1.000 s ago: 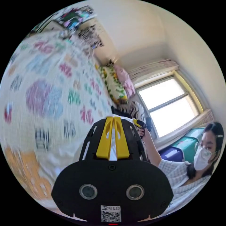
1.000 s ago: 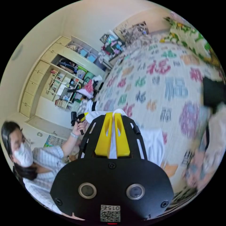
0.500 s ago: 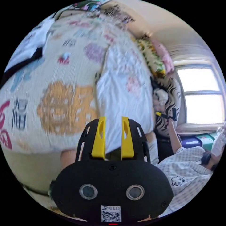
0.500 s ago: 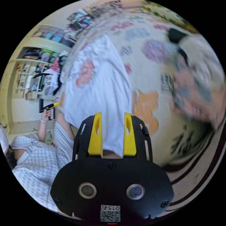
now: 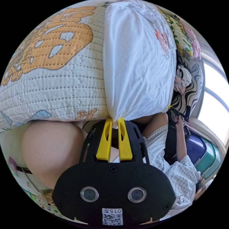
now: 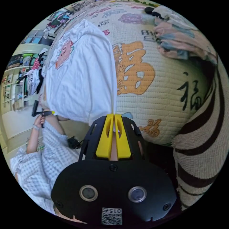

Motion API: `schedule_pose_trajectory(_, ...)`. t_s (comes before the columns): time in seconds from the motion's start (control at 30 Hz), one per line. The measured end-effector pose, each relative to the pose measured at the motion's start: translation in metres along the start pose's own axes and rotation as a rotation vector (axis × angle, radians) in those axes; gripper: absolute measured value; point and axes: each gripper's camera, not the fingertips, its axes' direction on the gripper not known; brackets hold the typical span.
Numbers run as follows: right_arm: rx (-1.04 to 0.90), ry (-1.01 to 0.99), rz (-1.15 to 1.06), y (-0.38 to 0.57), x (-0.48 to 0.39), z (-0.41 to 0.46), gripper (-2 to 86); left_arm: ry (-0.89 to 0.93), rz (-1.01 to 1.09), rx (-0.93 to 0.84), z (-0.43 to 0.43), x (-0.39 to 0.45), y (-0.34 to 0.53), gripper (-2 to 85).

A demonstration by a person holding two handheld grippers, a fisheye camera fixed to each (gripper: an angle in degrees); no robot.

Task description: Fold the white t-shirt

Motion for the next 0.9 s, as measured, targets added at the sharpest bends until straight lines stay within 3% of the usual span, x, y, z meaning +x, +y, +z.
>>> schedule_pose_trajectory(0.1, -0.002, -0.126, 0.008, 0.01, -0.011, -0.009, -0.5, -0.042, 0.027, 0.039, -0.009, 0.008, 0.011, 1.2)
schedule_pose_trajectory(0.33, 0.107, -0.181, 0.079, 0.045, -0.038, -0.046, -0.2, 0.014, 0.043, 0.119, -0.03, 0.005, 0.043, 0.3)
schedule_pose_trajectory(0.6, 0.062, -0.319, 0.086, 0.049, -0.094, -0.063, 3.3, 0.004, -0.021, 0.23, -0.046, -0.007, 0.083, 2.1)
schedule_pose_trajectory(0.77, 0.095, -0.112, -0.02, 0.025, -0.177, -0.157, 6.8, 0.03, -0.04, 0.224, -0.044, -0.012, 0.099, 2.2)
schedule_pose_trajectory(0.9, 0.243, 0.023, -0.194, 0.02, -0.295, -0.281, 7.4, 0.034, 0.002, 0.321, -0.053, -0.004, 0.129, 1.8)
